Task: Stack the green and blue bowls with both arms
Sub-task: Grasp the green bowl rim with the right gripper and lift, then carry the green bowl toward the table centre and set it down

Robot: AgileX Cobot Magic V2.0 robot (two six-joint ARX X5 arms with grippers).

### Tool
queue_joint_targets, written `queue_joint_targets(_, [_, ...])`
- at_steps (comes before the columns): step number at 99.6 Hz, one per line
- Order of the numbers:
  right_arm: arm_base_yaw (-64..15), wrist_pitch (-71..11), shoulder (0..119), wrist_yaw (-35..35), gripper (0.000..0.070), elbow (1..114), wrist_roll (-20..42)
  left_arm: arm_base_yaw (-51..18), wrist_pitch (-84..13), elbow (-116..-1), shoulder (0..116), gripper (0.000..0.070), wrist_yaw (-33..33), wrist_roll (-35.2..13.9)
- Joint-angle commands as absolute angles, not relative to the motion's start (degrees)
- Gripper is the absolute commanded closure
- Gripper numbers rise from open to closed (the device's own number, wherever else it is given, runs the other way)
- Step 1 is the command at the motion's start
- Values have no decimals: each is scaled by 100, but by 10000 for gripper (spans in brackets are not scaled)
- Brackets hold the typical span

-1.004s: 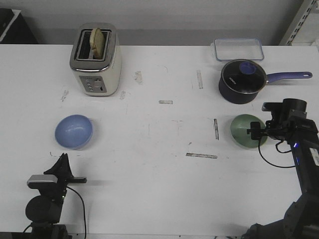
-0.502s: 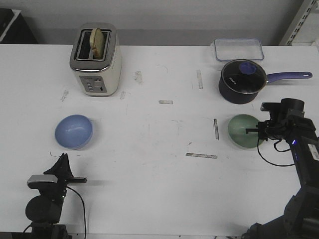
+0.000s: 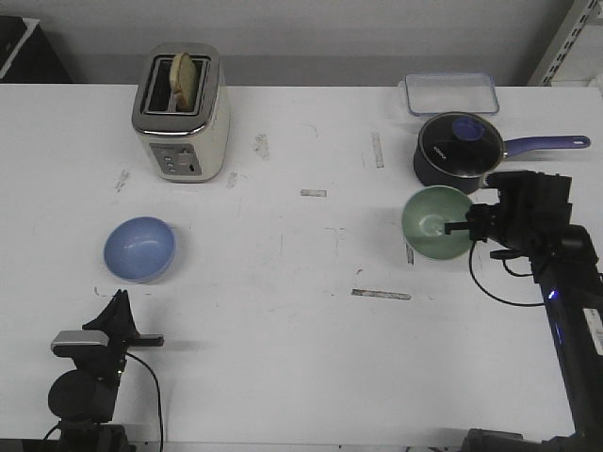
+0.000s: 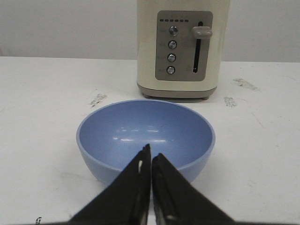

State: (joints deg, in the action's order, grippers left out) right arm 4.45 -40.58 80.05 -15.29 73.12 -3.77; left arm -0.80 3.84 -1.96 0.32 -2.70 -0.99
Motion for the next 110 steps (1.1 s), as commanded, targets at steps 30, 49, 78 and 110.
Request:
queue_joint_targets(30, [-2097, -3771, 8501, -1645, 700, 7393, 528, -78, 467, -78, 27, 698, -261, -113])
queue_joint_targets(49, [-2950, -3730, 9063, -1605, 700, 7393, 607, -78, 460, -78, 27, 698, -261, -113])
queue_joint_targets(78, [-3507, -3726, 9734, -1199, 700, 7393, 598, -78, 460, -78, 27, 698, -261, -113])
queue_joint_targets(110, [-3529, -3677, 9872, -1194, 683, 7393, 587, -78, 460, -78, 27, 698, -261, -110])
